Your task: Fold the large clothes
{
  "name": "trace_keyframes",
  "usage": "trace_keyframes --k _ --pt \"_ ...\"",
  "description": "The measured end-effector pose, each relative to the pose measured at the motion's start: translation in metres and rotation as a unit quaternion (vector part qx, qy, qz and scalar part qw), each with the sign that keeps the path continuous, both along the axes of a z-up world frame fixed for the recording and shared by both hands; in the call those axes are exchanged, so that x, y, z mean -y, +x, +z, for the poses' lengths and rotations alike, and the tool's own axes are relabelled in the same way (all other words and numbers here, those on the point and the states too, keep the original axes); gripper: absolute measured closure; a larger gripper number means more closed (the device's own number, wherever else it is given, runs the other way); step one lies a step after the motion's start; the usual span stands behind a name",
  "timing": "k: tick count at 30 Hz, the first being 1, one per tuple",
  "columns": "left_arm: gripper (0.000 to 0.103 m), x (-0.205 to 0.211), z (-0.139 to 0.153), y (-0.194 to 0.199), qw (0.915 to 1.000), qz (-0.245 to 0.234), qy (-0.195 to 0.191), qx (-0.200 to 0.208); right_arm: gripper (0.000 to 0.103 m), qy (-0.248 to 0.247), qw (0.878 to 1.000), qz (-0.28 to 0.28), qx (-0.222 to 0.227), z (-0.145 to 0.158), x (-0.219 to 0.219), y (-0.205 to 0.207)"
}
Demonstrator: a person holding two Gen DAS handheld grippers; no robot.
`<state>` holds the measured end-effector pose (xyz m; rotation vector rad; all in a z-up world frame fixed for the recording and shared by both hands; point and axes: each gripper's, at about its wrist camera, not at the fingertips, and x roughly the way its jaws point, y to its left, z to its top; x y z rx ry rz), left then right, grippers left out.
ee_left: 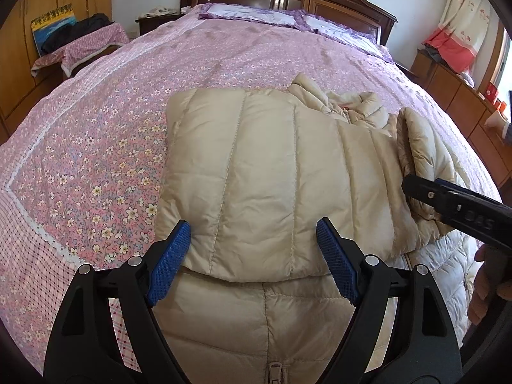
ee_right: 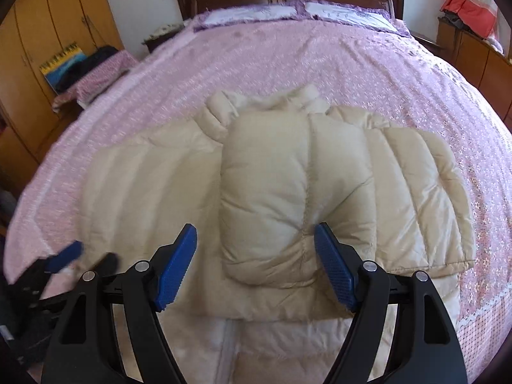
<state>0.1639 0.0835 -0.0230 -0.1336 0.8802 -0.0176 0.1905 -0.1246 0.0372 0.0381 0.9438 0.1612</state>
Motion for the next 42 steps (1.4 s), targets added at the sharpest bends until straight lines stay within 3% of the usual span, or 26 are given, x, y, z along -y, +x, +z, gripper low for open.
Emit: trace_keyframes --k 1,2,4,7,12,15,18,19,24,30,36,42 --pt "0.023 0.000 0.000 -0.001 1.0000 -0.001 0.000 0.001 0.049 -0.006 1.000 -0.004 -0.003 -0.003 0.003 0.002" --pt "0.023 0.001 0.001 -0.001 1.0000 -0.003 0.000 0.001 0.053 -0.008 1.000 -0.008 -0.005 -0.005 0.006 0.001" --pt "0.023 0.001 0.003 -0.003 1.0000 -0.005 0.000 0.003 0.076 0.024 1.000 -0.011 -0.011 -0.003 0.019 -0.002" --pt "0.023 0.001 0.005 -0.005 1.0000 -0.007 -0.001 0.005 0.082 0.040 0.999 -0.023 0.020 0.020 0.045 -0.015" --pt "0.023 0.004 0.007 -0.003 1.0000 -0.007 0.003 0.004 0.083 0.045 0.997 -0.045 0.047 0.043 0.091 -0.029" --pt "0.023 0.008 0.005 0.001 1.0000 -0.004 0.005 0.001 0.082 0.049 0.996 -0.061 0.038 0.038 0.119 -0.029" --pt "0.023 0.011 0.004 0.004 0.9999 -0.003 0.010 -0.001 0.074 0.066 0.994 -0.084 0.022 0.025 0.143 -0.027" --pt "0.023 0.011 0.003 0.004 0.9999 -0.002 0.013 -0.003 0.067 0.068 0.993 -0.096 0.020 0.023 0.152 -0.026" --pt "0.023 0.014 0.003 0.007 0.9998 -0.001 0.017 -0.004 0.065 0.089 0.986 -0.140 0.032 0.028 0.186 -0.040" --pt "0.023 0.019 0.001 0.011 0.9996 0.001 0.029 -0.006 0.065 0.071 0.989 -0.106 0.072 0.038 0.175 -0.049" --pt "0.023 0.020 -0.007 0.019 0.9991 0.003 0.041 -0.013 0.065 0.014 0.995 -0.095 0.038 0.001 0.159 -0.019" --pt "0.022 0.024 -0.017 0.031 0.9988 -0.005 0.044 -0.021 0.061 0.025 0.994 -0.105 0.004 -0.034 0.170 -0.001"
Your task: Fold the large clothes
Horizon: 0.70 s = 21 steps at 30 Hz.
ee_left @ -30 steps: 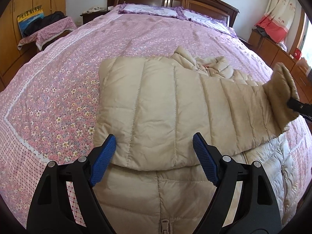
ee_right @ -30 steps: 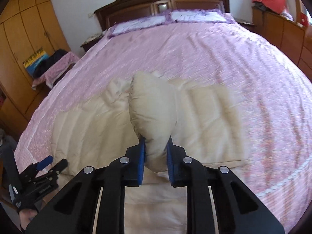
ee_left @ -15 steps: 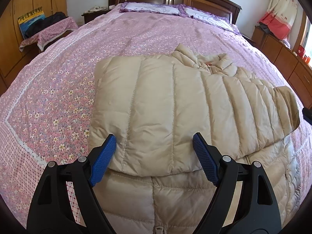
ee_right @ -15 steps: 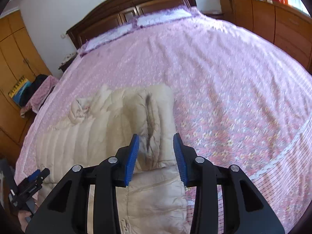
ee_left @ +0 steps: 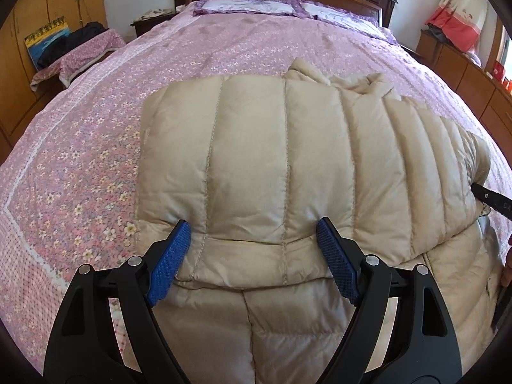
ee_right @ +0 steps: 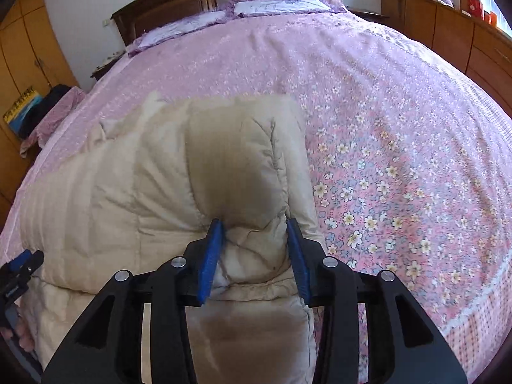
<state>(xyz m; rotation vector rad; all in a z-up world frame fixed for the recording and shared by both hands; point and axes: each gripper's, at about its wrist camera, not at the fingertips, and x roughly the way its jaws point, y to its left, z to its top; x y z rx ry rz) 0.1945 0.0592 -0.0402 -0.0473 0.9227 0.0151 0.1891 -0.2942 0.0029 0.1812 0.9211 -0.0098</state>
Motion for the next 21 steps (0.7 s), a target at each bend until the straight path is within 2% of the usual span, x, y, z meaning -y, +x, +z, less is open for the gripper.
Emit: trace_keyframes --k 5,9,10,15,21 --pt "0.022 -0.002 0.007 -0.004 1.0000 -0.001 -0.002 -0.002 0.060 0.011 1.000 -0.006 0.000 -0.002 0.001 -0.001" --pt "0.022 -0.006 0.024 -0.022 0.9999 -0.013 0.005 0.006 0.053 0.015 1.000 -0.007 0.011 0.014 0.003 -0.016" --pt "0.022 -0.008 0.027 -0.027 0.9999 -0.013 0.004 0.007 0.048 0.017 1.000 -0.005 0.018 0.020 0.004 -0.024" --pt "0.022 -0.020 0.036 -0.061 1.0000 -0.008 -0.004 0.000 0.039 0.020 0.999 0.013 0.027 0.037 0.006 -0.058" --pt "0.022 -0.031 0.037 -0.103 0.9998 -0.004 -0.015 -0.016 0.033 0.027 0.999 0.039 0.011 0.038 0.005 -0.111"
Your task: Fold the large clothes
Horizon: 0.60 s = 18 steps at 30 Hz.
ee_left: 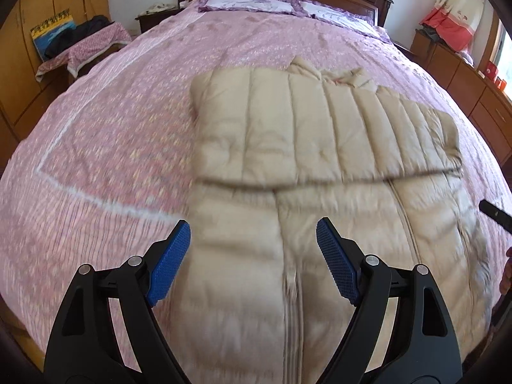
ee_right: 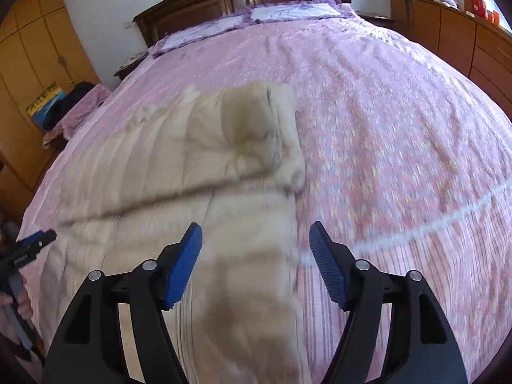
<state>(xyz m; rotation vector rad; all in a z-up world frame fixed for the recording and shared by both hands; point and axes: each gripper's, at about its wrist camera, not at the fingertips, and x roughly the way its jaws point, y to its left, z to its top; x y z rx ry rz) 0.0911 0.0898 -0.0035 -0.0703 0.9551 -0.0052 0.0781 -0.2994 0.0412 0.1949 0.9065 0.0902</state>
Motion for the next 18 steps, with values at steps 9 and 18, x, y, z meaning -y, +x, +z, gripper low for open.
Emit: trace_keyframes --k 9,18 --pt "0.022 -0.011 -0.008 -0.058 0.9999 0.001 -0.001 -0.013 0.031 -0.012 1.000 0.003 -0.024 -0.014 0.002 -0.070" --pt "0.022 -0.022 -0.019 -0.101 0.9996 0.016 -0.003 -0.024 0.029 -0.015 0.999 -0.006 -0.038 -0.030 0.005 -0.109"
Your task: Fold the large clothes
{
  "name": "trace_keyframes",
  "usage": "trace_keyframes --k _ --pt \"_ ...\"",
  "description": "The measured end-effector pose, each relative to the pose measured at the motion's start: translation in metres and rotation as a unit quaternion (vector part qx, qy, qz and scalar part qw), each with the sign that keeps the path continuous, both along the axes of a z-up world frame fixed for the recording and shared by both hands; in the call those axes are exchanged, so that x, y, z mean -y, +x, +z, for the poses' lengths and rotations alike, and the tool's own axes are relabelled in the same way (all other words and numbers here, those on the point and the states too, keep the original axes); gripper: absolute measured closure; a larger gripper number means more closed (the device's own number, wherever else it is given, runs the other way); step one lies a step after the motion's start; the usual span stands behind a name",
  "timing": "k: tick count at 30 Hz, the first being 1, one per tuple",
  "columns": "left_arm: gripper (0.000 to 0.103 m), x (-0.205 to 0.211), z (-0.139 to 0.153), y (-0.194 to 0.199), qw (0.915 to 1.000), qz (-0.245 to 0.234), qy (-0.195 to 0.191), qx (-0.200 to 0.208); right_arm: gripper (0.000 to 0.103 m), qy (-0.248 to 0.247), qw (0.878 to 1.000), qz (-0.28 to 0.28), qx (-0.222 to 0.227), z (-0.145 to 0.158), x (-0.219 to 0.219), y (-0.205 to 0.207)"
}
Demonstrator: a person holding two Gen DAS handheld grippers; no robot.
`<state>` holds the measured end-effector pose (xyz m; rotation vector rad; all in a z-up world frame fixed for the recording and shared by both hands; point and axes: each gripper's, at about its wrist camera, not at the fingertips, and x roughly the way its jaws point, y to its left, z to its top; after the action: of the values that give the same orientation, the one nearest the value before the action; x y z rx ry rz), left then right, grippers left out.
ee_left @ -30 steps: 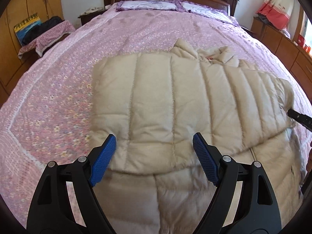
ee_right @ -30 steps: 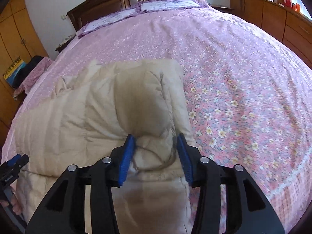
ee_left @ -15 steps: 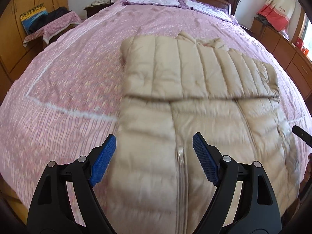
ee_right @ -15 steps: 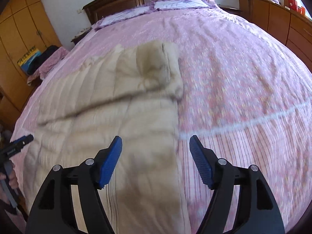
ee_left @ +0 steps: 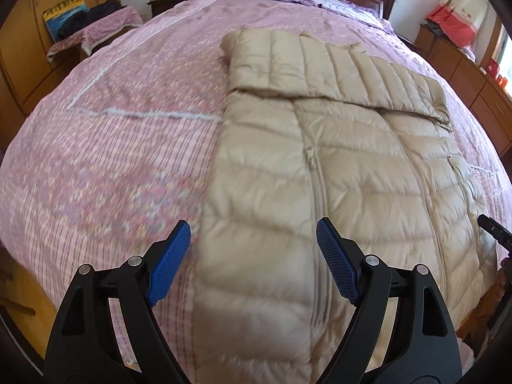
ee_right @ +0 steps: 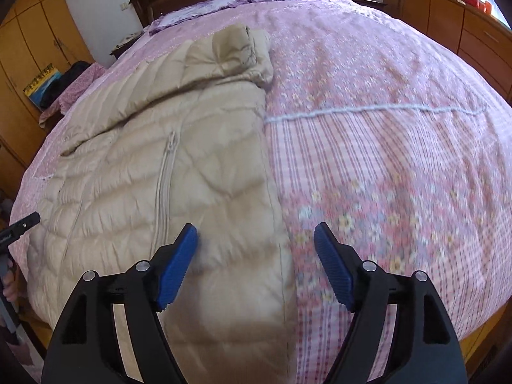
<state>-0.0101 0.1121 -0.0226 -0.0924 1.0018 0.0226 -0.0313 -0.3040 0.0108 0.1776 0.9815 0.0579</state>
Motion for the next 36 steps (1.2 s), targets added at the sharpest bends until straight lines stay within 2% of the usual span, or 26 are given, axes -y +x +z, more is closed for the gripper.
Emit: trace_keyframes --k 6,12,14,19,23,29,32,33,34,35,36 --pt "0.022 -0.012 -0.010 -0.020 0.9999 0.007 -0.006 -0.014 0.026 -0.009 1.000 0.011 -0.001 -0.005 -0.004 -0.011" --pt "0.022 -0.022 -0.022 -0.032 0.9987 0.008 -0.044 -0.026 0.023 -0.017 1.000 0.017 -0.001 -0.012 -0.007 -0.016" --pt "0.022 -0.022 -0.023 -0.034 0.9982 0.007 -0.053 -0.028 0.021 -0.008 1.000 0.018 -0.006 -0.015 -0.006 -0.016" --pt "0.022 -0.015 -0.024 -0.039 0.9934 -0.025 -0.105 -0.037 0.014 0.021 0.999 0.023 -0.018 -0.021 -0.002 -0.019" --pt "0.022 -0.005 -0.024 -0.040 0.9932 -0.041 -0.103 -0.037 0.011 0.025 0.999 0.038 -0.028 -0.023 -0.002 -0.024" --pt "0.024 0.010 -0.024 -0.033 0.9906 -0.060 -0.116 -0.041 0.014 0.019 0.997 0.078 0.001 -0.015 -0.018 -0.041" --pt "0.041 0.018 -0.027 -0.030 0.9921 -0.069 -0.094 -0.046 0.023 0.007 0.996 0.086 0.007 -0.013 -0.023 -0.044" --pt "0.051 0.020 -0.027 -0.030 0.9920 -0.072 -0.094 -0.045 0.031 0.007 0.996 0.085 0.007 -0.013 -0.022 -0.044" --pt "0.066 0.019 -0.026 -0.029 0.9910 -0.077 -0.101 -0.042 0.038 0.009 0.997 0.080 0.006 -0.013 -0.020 -0.044" --pt "0.073 0.020 -0.024 -0.030 0.9897 -0.082 -0.111 -0.039 0.043 0.016 0.997 0.081 0.005 -0.012 -0.018 -0.044" --pt "0.082 0.020 -0.020 -0.030 0.9876 -0.087 -0.126 -0.036 0.058 0.022 0.996 0.081 0.004 -0.010 -0.017 -0.045"
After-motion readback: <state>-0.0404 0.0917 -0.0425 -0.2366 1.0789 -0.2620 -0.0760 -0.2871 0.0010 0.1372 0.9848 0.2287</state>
